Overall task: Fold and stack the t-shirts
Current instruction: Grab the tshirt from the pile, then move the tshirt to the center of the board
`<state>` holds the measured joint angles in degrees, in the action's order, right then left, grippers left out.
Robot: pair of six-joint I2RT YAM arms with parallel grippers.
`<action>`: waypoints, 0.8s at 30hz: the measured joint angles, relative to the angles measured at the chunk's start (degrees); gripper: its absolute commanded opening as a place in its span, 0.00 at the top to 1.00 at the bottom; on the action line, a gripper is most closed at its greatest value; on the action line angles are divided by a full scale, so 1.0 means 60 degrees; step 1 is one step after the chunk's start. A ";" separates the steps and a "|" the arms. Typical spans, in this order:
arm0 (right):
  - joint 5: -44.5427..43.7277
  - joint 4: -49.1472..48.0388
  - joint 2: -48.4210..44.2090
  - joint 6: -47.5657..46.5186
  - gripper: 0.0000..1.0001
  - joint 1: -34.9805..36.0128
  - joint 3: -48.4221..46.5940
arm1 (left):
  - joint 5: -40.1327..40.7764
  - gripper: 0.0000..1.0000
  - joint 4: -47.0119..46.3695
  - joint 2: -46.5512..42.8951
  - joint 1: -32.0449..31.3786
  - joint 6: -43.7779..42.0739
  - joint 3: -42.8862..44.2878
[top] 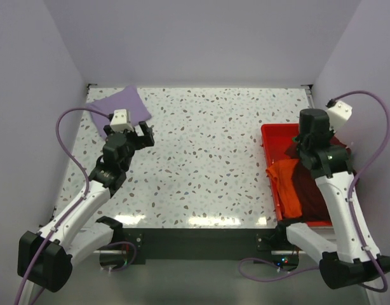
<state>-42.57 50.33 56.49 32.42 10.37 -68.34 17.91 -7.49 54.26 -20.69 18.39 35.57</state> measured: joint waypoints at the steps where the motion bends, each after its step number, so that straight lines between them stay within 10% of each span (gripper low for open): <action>1: 0.0047 -0.0120 -0.0026 -0.0178 1.00 0.0004 -0.0430 | 0.0000 0.00 0.0000 0.0000 0.0000 -0.0004 0.0000; 9: 0.2943 -0.1716 0.0634 -0.1253 1.00 0.0011 -0.3705 | -0.0026 0.00 0.0000 0.0011 0.0000 -0.0015 0.0000; 20: 0.6812 -0.2568 0.6827 -0.2328 1.00 0.2889 -1.2131 | -0.0033 0.00 -0.0004 -0.0127 0.0000 -0.0025 0.0000; 24: 0.7781 -0.3042 0.7490 -0.2350 1.00 0.3366 -1.2579 | -0.0055 0.00 -0.0011 -0.0331 0.0000 -0.0029 0.0000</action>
<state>4.12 32.08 101.43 18.33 30.57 -143.81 17.58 -7.55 52.27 -20.69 18.22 35.57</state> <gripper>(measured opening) 0.030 0.997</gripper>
